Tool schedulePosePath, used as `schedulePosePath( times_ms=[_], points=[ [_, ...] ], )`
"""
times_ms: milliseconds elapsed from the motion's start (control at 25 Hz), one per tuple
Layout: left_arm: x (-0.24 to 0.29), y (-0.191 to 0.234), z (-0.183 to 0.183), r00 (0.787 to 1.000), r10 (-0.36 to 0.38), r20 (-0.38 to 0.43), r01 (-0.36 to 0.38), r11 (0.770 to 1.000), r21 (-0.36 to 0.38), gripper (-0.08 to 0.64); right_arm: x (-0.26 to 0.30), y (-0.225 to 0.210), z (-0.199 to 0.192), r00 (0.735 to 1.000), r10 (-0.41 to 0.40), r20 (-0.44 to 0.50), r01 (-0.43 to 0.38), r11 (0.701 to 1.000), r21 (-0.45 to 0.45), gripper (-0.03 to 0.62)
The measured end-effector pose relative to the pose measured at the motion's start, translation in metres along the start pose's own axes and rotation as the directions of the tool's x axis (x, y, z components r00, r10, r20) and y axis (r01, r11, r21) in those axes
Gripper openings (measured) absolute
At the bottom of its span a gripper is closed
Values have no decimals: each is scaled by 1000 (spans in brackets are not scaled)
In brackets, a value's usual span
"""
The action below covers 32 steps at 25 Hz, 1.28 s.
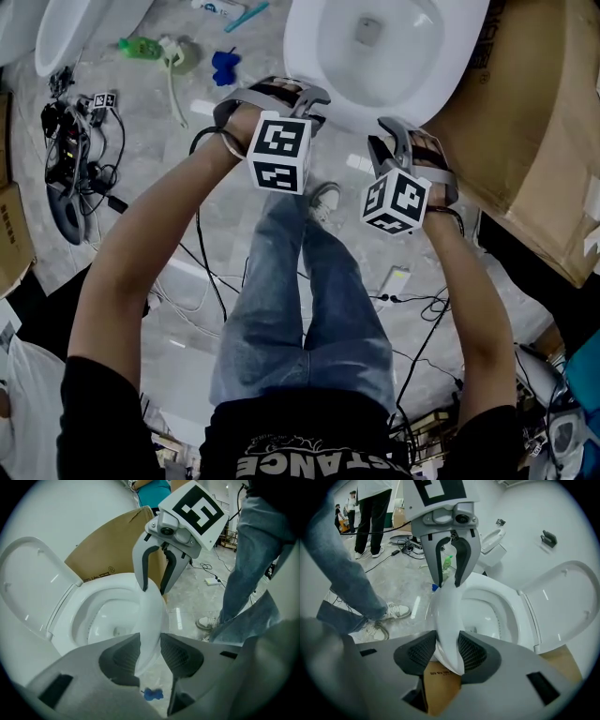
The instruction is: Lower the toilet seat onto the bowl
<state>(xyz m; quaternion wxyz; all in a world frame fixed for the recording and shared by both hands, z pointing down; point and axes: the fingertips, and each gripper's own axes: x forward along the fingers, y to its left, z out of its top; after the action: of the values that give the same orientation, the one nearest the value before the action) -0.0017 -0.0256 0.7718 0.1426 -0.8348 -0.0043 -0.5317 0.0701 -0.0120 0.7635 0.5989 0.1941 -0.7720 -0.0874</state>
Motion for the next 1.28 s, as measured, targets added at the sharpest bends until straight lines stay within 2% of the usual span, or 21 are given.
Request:
schedulePosePath(
  times_ms=[280,520,640,760,880,1080,1160,1280],
  points=[
    [4,-1,-1,999,-35,-19,35,999,0,140,4,2,0,998,58,7,-58,996,61,160],
    [-10,-1,8,999,-46,-4,45,996,-77,120,-10,-4,6,996,79,41,-86,970,228,146],
    [-23,5,21,998,-48,29,52,989,-137,112,-22,-13,12,995,69,77,-93,926,365,129],
    [-42,21,35,998,-5,70,20,975,-222,97,-41,-27,20,994,37,101,-81,881,467,109],
    [-67,34,54,992,42,122,-1,948,-318,80,-65,-44,31,992,-10,125,-58,850,523,86],
    [-108,57,82,977,119,174,-35,905,-424,66,-109,-76,47,984,-90,154,-20,804,595,67],
    [-126,65,94,971,145,193,-40,885,-464,56,-131,-88,54,978,-127,168,-8,775,632,63],
    [-155,78,110,958,187,217,-50,856,-514,48,-167,-107,67,962,-191,195,0,714,700,57]
  ],
)
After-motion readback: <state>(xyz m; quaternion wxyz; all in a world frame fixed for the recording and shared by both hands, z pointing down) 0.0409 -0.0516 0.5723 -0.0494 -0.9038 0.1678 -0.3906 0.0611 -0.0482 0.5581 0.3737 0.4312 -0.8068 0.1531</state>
